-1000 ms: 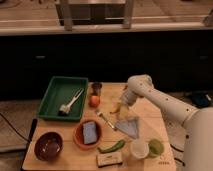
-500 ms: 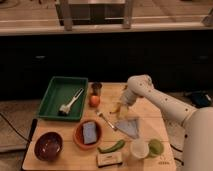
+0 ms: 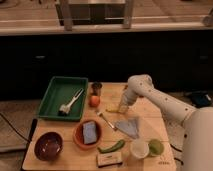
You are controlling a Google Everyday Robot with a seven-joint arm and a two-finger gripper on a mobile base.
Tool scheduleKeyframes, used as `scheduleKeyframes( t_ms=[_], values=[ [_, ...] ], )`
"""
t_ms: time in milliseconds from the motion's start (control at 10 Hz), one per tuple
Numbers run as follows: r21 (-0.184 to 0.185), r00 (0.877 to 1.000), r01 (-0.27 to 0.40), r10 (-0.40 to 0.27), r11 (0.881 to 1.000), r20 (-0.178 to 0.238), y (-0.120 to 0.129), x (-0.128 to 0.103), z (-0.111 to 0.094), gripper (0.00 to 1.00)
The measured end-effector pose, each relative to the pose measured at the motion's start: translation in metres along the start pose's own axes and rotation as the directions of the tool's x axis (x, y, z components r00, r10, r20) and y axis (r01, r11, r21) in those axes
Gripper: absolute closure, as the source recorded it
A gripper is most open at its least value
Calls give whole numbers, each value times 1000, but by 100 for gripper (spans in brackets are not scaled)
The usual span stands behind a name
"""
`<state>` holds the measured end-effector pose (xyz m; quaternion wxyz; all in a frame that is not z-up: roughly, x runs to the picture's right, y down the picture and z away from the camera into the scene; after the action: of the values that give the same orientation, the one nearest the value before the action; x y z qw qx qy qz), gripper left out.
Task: Place banana in purple bowl
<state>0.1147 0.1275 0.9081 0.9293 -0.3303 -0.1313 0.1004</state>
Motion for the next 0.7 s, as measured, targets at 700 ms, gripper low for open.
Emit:
scheduleKeyframes(
  t_ms=[700],
  values=[
    [13,994,106,-106,994,-29,21,-30,-52,100]
  ],
)
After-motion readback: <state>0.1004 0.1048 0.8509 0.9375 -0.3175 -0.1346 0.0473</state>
